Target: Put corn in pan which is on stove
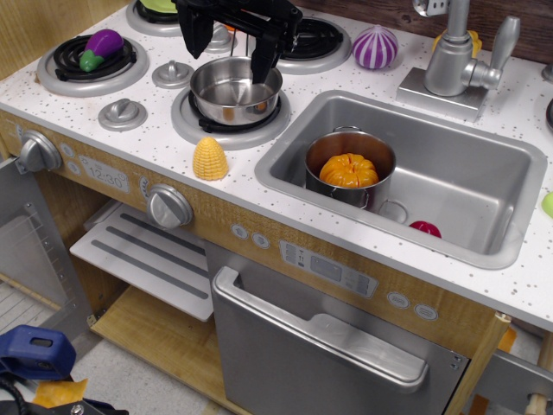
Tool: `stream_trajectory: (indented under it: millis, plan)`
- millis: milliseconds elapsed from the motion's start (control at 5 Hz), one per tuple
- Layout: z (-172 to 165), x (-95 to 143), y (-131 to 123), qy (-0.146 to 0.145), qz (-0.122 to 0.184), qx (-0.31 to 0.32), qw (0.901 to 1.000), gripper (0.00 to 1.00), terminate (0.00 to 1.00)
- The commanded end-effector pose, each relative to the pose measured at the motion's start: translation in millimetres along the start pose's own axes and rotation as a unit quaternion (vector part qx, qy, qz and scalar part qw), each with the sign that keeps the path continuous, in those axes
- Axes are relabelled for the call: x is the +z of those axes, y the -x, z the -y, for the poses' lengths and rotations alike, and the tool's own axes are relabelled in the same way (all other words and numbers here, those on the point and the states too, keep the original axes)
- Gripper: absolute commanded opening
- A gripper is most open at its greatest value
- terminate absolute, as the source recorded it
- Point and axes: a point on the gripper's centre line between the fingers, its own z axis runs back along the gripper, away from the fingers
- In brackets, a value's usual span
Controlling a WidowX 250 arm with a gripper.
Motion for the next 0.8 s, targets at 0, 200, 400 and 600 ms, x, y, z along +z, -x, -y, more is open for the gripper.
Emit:
stream_trajectory:
  millis: [0,200,400,600]
  plan:
    - [0.0,0.0,0.0,0.0,0.0,0.0,1.0,1.0,0.0]
    - [-9.5,-17.4,-5.7,0.014,0.009,-0.009,0.9998,1.0,0.0]
    - [-20.9,-36.6,-11.5,0.027,0.01,-0.004,0.9996,1.0,0.0]
    - [-23.1,-54.2,-11.2,0.044,0.011,0.007,0.999,1.0,0.0]
